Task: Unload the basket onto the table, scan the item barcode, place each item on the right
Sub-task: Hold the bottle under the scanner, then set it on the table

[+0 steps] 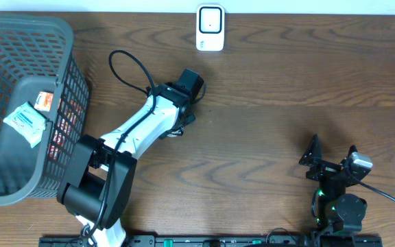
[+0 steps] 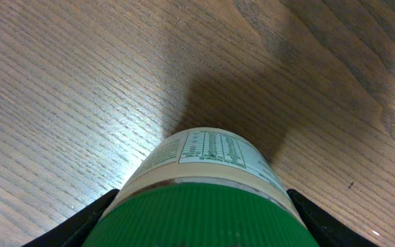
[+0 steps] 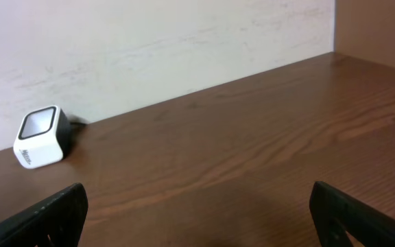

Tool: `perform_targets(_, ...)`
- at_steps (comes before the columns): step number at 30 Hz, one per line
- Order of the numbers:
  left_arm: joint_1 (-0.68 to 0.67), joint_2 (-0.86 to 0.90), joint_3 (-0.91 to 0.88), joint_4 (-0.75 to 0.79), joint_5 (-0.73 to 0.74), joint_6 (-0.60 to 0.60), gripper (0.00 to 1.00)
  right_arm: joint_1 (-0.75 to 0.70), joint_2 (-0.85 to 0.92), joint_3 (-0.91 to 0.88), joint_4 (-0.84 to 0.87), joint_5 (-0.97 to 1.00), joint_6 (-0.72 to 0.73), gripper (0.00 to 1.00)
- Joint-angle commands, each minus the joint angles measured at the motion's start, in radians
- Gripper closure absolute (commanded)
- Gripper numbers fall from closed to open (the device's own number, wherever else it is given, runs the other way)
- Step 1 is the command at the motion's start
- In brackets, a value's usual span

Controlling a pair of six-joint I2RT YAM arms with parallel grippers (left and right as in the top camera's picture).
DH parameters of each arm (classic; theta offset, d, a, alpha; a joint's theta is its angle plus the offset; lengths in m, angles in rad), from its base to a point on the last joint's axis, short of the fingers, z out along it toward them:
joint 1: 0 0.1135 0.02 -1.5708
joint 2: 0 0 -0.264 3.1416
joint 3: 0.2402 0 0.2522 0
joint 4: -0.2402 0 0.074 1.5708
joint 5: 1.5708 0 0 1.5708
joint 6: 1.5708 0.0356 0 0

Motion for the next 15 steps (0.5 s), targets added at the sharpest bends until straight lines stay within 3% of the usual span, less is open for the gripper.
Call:
perform_targets(1,-0.002,0.01,0.0,-0.002,-0.002,0.006,0.32,-0.003,-0.007,-0.001,-0.004,0.002,0.013,0.01)
perform_targets(15,-0.002,0.089,0.0,0.02,0.058,0.006,0.31,-0.003,-0.007,-0.001,-0.004,0.002,0.013,0.01)
